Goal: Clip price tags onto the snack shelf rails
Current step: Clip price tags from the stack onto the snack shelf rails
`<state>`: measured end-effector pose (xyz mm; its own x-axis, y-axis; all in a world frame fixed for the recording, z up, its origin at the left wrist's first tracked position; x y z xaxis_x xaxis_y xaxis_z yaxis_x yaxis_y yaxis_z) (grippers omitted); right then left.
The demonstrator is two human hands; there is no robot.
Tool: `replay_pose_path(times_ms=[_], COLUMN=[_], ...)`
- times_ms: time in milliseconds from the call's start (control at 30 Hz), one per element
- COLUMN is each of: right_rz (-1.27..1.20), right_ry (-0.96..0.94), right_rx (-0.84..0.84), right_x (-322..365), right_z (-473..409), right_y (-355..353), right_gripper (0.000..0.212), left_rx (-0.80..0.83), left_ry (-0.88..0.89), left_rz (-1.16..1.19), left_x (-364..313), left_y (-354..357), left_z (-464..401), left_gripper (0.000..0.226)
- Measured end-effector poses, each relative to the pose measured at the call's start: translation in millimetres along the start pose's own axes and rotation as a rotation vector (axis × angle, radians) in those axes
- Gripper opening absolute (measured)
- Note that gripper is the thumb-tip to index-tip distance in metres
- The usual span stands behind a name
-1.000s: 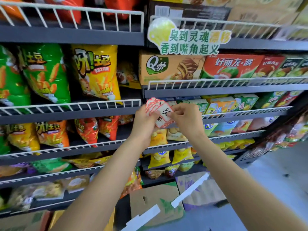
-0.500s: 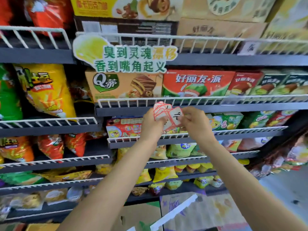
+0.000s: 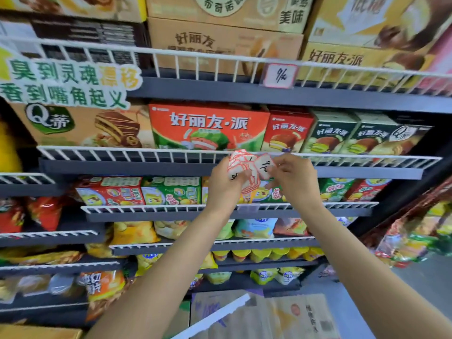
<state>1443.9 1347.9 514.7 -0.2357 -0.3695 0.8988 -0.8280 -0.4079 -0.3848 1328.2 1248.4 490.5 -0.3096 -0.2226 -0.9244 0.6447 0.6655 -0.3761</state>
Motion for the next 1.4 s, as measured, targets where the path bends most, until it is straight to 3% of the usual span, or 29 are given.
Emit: replay_pose_path(times_ms=[100, 300, 500, 767, 933, 1067, 1233, 1400], right_rz=[0.095, 0.205, 0.248, 0.293, 0.517, 0.667, 0.748, 0.772], right_ry=[-0.069, -0.216, -0.336, -0.547, -0.634, -0.661, -0.683, -0.673], right_rx=[-0.077, -0.044, -0.045, -0.013, 0.047, 0.027, -0.051, -0.051], right_x=[-3.3, 1.8, 6.8, 16.5, 13.0, 9.5, 10.6, 5.0], right_z=[-14.2, -28.6, -32.1, -35.0, -32.4, -25.7, -22.1, -21.8], right_y=[-26.8, -36.3, -34.8, -23.6, -6.9, -1.9, -4.7, -4.3], right_gripper=[0.013, 0.021, 0.013, 0.013, 0.018, 0.047, 0.037, 0.043], left_rx=[0.018, 0.051, 0.05, 0.05, 0.114, 0.149, 0.149, 0.145], left_ry=[0.021, 0.049, 0.082, 0.17, 0.181, 0.167, 0.164, 0.161], left_rz=[-0.143, -0.313, -0.41, -0.552, -0.676, -0.676, -0.679, -0.68], left_x=[-4.1, -8.4, -9.2, -7.4, -6.0, -8.1, -8.4, -7.8], left_y=[18.9, 40.7, 45.5, 40.2, 35.0, 33.7, 33.8, 34.0], left_z=[-10.7, -17.1, -13.2, -0.4, -1.1, -1.7, -2.9, -3.8], left_gripper=[0.029, 0.041, 0.057, 0.058, 0.06, 0.061, 0.062, 0.061])
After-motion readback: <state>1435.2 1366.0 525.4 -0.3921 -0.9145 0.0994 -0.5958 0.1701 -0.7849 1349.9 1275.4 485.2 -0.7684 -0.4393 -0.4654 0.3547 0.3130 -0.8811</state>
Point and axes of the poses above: each hand's wrist, its own z-axis away from the middle knuckle, its own y-axis out of the palm, x = y × z, the point moved 7 cm from there along -z, towards the middle knuckle, and after that the axes turned 12 degrees about -z, right-handed, at the moved point
